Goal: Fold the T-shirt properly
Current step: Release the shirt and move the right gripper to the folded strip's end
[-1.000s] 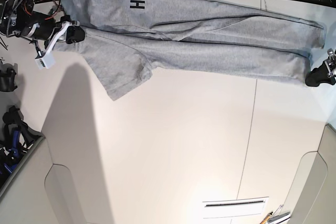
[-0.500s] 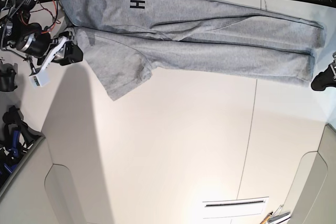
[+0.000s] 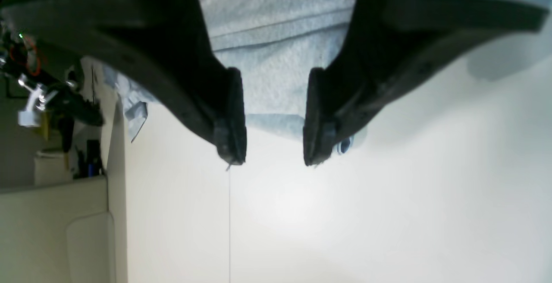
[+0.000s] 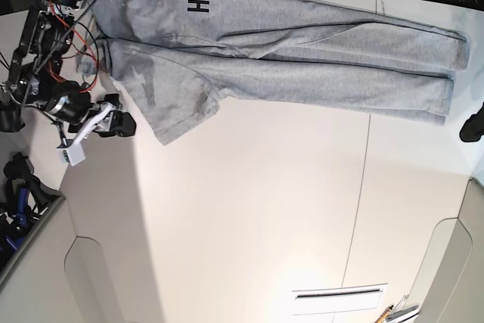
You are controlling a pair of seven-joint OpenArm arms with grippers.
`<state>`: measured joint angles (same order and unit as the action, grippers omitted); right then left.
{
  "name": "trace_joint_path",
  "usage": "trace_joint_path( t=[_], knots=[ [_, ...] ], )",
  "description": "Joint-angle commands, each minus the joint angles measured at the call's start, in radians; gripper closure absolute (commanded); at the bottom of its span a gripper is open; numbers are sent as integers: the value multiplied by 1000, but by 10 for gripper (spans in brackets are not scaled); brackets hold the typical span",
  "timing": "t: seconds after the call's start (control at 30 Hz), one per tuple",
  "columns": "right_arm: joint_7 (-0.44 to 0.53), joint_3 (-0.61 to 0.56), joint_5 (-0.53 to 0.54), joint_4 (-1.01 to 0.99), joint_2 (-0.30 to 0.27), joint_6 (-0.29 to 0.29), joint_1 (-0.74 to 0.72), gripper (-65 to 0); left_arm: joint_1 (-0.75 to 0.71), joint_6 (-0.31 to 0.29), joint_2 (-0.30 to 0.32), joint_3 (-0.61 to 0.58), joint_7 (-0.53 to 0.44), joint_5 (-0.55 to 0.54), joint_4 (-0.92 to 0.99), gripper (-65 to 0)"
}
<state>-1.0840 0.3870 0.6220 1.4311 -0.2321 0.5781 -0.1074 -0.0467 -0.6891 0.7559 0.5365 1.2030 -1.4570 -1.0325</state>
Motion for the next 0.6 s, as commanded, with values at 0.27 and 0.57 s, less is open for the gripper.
trace_joint_path(
  t=[0.27,0.57],
  knots=[
    [-14,-208,14,-208,-7,2,-123,-283,13,-9,31,9,-17,-26,-16,-255],
    [-123,-227,13,-67,17,-14,-113,0,13,-9,31,9,-17,-26,-16,-255]
  ],
)
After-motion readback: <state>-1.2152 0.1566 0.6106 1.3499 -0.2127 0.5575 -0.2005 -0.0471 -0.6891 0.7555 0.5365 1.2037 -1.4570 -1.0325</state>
